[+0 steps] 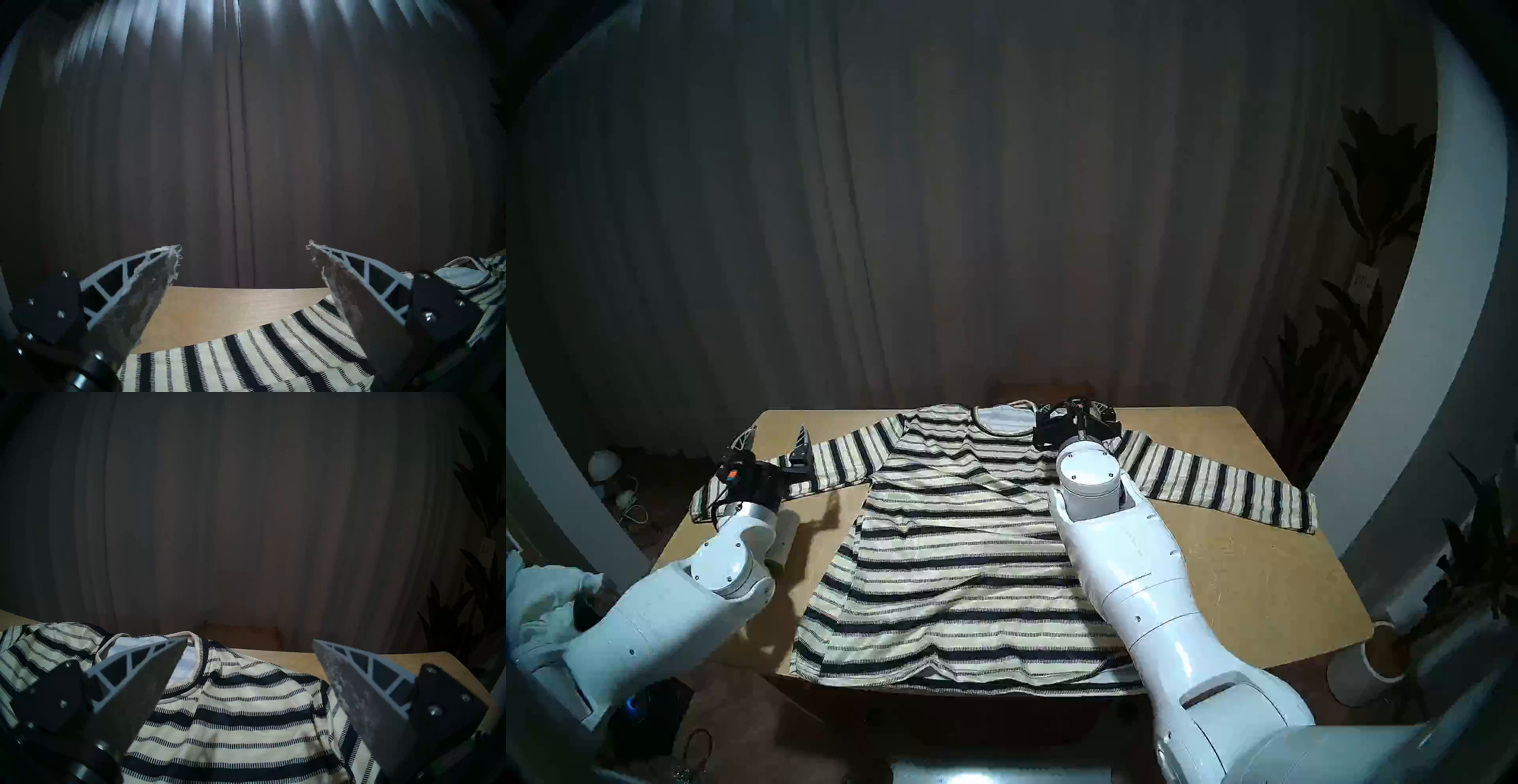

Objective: Use the fur roller to clean a top

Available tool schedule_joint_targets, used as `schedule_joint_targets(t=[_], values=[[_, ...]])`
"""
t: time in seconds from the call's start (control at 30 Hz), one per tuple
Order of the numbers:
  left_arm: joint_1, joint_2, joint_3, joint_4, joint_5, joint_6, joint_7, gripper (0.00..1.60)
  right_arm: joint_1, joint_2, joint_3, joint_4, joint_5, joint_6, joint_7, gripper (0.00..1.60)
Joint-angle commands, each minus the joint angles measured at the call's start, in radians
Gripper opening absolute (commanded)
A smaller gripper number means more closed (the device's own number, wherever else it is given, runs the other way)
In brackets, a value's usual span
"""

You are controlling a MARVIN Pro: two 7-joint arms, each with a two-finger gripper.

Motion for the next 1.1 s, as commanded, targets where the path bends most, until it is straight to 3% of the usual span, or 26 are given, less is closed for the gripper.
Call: schedule_joint_targets(t=[0.0,0.43,0.6,1.07], values=[[-0.113,-0.057,0.015,0.037,0.103,-0.019,-0.026,1.6,0.005,-0.005,0.019,-0.016,0.016,-0.024,-0.005,1.6],[-0.219,-0.126,0.021,0.166,0.295,-0.083,-0.085,1.6,-0.012,-0.013,0.059,-0.012,0.069,-0.073,-0.013,1.6],[-0.278,-0.181,0.036,0.275,0.348,-0.1,-0.109,1.6,-0.013,-0.02,0.061,-0.008,0.086,-0.104,-0.004,1.6],[-0.374,-0.256,-0.008,0.458,0.214,-0.118,-0.303,1.6,0.025,-0.002,0.065,0.032,0.12,-0.176,0.073,1.6]])
